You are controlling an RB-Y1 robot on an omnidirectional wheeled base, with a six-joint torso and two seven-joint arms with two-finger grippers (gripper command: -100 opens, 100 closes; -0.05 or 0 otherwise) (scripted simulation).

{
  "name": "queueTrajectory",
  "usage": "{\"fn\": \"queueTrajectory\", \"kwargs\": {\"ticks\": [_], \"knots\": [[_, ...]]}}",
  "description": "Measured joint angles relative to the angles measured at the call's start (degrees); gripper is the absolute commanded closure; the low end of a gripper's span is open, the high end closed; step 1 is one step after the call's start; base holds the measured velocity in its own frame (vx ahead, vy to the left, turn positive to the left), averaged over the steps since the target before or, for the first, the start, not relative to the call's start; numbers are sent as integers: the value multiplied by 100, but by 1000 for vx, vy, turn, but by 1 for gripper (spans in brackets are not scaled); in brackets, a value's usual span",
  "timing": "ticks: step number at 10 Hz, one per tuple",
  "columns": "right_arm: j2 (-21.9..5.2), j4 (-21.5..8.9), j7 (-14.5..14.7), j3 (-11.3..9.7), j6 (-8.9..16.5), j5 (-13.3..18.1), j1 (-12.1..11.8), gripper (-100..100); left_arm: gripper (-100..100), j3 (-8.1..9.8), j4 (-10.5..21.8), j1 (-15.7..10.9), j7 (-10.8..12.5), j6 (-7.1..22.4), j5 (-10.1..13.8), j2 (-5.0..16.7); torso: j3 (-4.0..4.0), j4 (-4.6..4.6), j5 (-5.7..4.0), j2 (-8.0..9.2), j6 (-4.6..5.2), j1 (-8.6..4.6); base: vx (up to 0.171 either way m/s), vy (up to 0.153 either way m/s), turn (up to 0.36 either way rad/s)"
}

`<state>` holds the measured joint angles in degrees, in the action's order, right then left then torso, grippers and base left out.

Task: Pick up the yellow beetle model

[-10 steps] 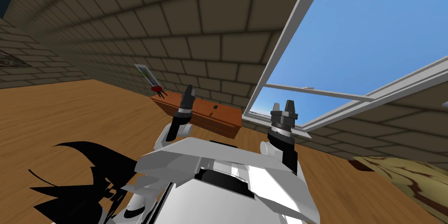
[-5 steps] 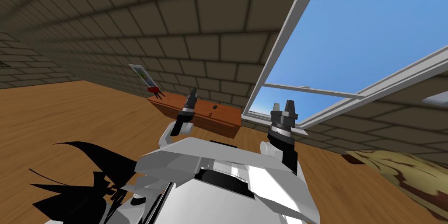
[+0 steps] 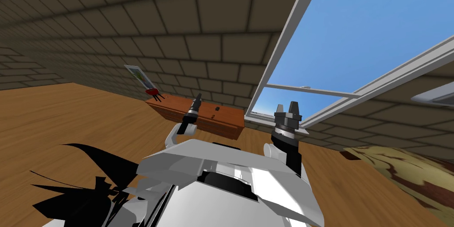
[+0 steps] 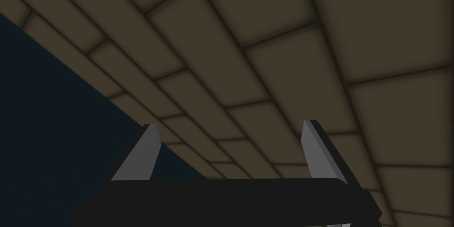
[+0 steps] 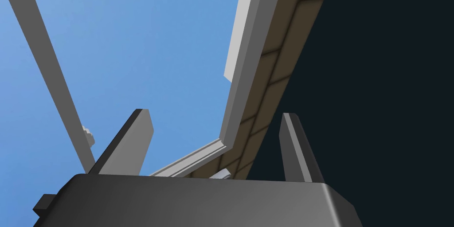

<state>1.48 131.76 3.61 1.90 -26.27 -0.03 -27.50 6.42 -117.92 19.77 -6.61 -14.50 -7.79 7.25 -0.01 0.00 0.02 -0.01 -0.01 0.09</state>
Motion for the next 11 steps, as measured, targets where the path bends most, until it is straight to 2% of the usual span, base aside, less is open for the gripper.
{"fn": "queueTrajectory", "kwargs": {"ticks": [3,4,7,9,11], "knots": [[0,0,0,0,0,0,0,0,-100,104,518,-230,50,302,-11,71,-1,0,0,-1,0,1,-2,26,-75],[0,0,0,0,0,0,0,0,-100,94,711,-313,31,447,-65,6,-1,0,1,-1,1,5,-3,28,-45],[0,0,0,0,0,0,0,0,-100,144,1156,-446,51,739,-97,21,-1,0,-1,-2,-1,-2,2,16,-58],[0,0,0,0,0,0,0,0,-100,182,1385,-569,98,1042,-94,100,-1,0,-1,-3,-1,-3,4,13,-72],[0,0,0,0,0,0,0,0,-100,204,1700,-669,101,1192,-131,78,-2,-1,-1,-3,-2,-5,5,8,-37]]}}
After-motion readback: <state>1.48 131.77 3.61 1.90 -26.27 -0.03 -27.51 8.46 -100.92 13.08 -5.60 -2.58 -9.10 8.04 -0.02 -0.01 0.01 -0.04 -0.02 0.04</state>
